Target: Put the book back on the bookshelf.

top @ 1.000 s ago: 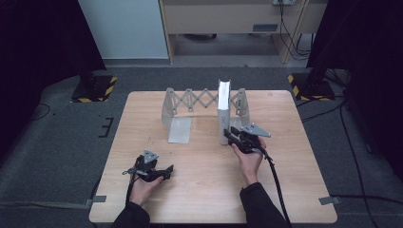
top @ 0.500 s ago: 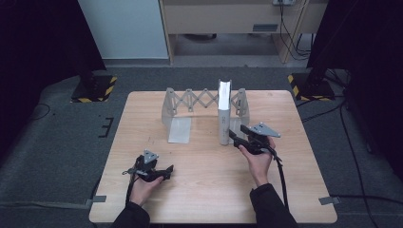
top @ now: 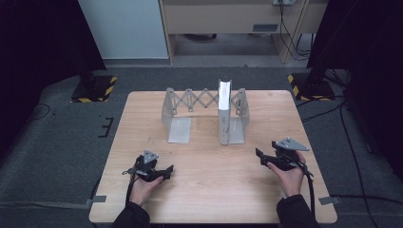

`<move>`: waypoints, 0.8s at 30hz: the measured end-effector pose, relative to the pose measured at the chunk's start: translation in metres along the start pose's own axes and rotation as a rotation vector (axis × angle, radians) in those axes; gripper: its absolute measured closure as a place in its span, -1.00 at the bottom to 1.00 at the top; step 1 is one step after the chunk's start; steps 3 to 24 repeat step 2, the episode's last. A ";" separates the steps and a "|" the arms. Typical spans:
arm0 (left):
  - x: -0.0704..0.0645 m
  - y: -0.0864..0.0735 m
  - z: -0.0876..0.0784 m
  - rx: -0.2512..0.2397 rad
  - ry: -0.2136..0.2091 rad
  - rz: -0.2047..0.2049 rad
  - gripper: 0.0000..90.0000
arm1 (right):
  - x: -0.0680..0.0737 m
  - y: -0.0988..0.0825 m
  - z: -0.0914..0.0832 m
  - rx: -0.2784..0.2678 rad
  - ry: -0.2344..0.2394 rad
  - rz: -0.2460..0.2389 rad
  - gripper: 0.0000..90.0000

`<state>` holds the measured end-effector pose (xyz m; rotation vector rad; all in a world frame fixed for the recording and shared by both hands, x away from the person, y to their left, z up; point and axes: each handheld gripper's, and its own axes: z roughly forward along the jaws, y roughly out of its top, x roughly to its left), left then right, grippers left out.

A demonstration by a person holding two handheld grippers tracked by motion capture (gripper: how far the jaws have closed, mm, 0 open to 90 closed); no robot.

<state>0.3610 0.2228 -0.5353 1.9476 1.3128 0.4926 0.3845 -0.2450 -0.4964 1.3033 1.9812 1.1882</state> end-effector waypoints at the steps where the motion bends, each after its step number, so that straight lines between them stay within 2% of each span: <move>1: 0.000 0.000 0.000 -0.001 0.000 0.001 -0.65 | -0.004 -0.005 -0.001 0.027 -0.010 0.005 -0.48; 2: 0.000 0.000 0.000 -0.004 0.001 -0.003 -0.65 | -0.008 -0.010 -0.001 0.058 -0.021 0.002 -0.48; 24: 0.000 0.000 0.000 -0.004 0.001 -0.003 -0.65 | -0.008 -0.010 -0.001 0.058 -0.021 0.002 -0.48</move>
